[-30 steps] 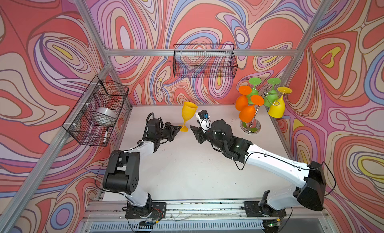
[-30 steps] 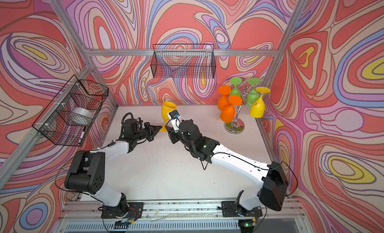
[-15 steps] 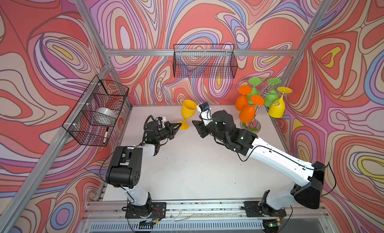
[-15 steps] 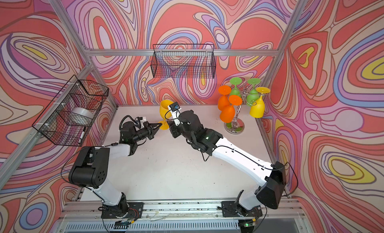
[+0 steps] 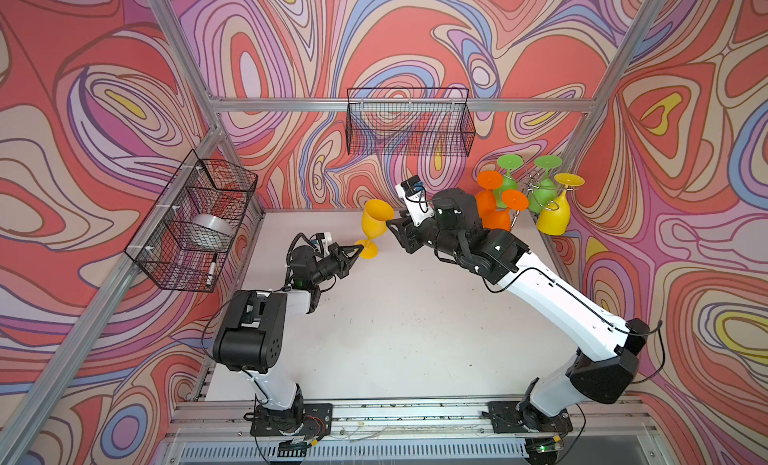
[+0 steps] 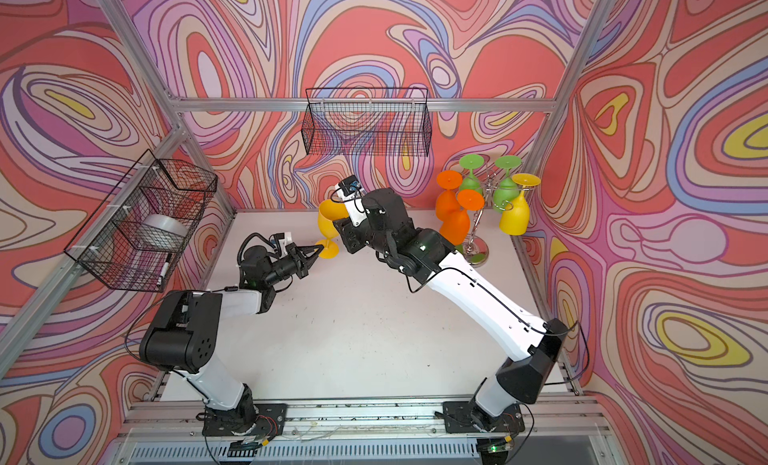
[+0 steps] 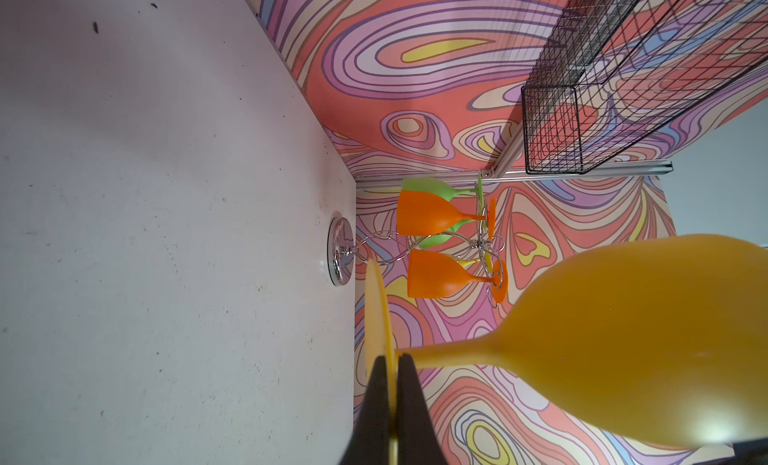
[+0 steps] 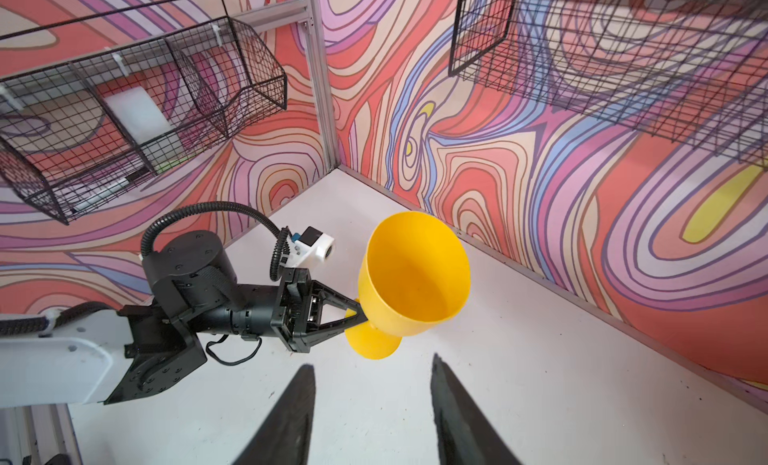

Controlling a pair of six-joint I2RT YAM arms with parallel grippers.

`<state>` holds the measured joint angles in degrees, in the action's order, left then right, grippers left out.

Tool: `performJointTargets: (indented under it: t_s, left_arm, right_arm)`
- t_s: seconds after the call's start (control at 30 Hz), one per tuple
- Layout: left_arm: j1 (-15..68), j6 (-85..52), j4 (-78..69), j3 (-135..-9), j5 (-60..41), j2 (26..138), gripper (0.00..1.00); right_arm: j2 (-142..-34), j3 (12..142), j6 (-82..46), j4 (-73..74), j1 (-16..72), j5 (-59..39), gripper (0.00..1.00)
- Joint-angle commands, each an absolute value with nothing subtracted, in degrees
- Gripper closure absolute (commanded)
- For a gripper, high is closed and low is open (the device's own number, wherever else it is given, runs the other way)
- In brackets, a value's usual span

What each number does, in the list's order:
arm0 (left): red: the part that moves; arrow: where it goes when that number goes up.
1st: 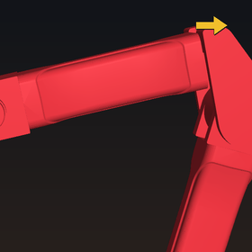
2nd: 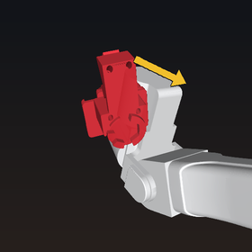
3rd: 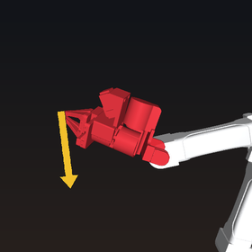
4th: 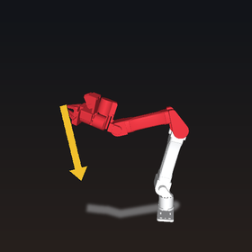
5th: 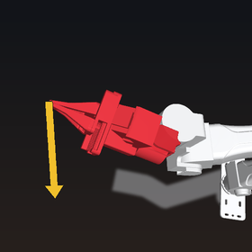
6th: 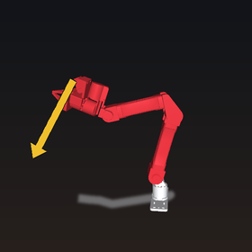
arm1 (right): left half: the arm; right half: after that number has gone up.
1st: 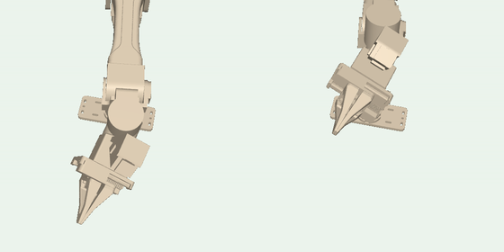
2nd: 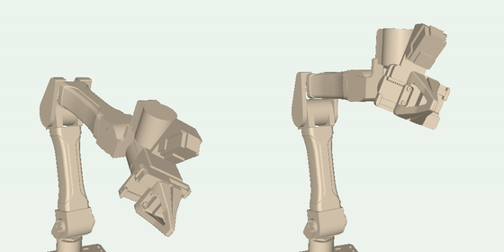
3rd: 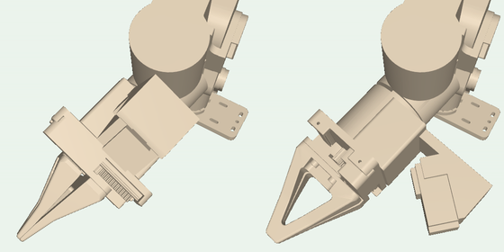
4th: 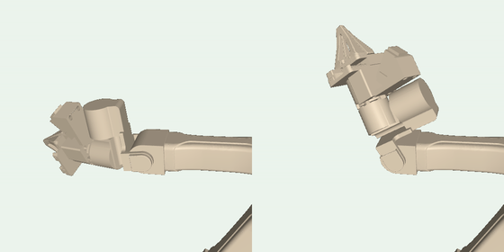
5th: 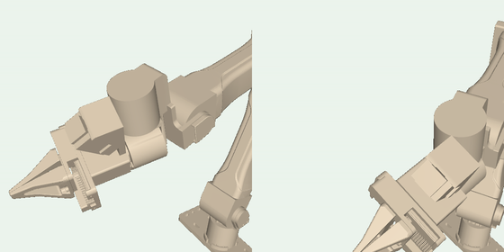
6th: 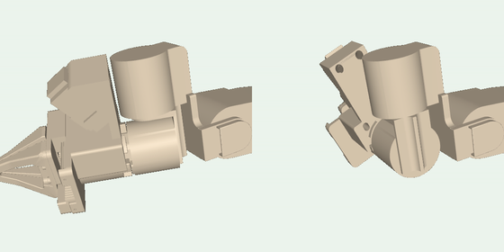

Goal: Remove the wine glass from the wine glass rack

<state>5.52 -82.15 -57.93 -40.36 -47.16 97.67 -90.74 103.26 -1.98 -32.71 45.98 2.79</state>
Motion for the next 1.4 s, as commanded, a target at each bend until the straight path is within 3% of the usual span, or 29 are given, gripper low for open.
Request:
performJointTargets:
  t_s: [0.0, 0.33, 0.63, 1.37]
  left_arm:
    - [5.4, -82.8, -62.9, -40.1, -48.2, 98.0, 1.0]
    - [8.2, -72.8, -50.8, -41.2, -47.4, 92.4, 1.0]
    - [9.5, -71.1, -49.0, -41.7, -47.4, 91.0, 1.0]
    - [9.5, -71.3, -49.4, -41.5, -47.5, 91.0, 1.0]
  right_arm:
    - [-93.0, 106.7, -0.6, -36.9, 45.4, -1.8, 0.53]
    - [-99.9, 116.1, 0.9, -45.0, 45.4, -5.9, 0.57]
    - [-103.0, 118.3, 1.7, -46.1, 45.4, -3.3, 0.61]
    - [-99.1, 111.5, -0.1, -42.2, 44.7, 0.0, 0.68]
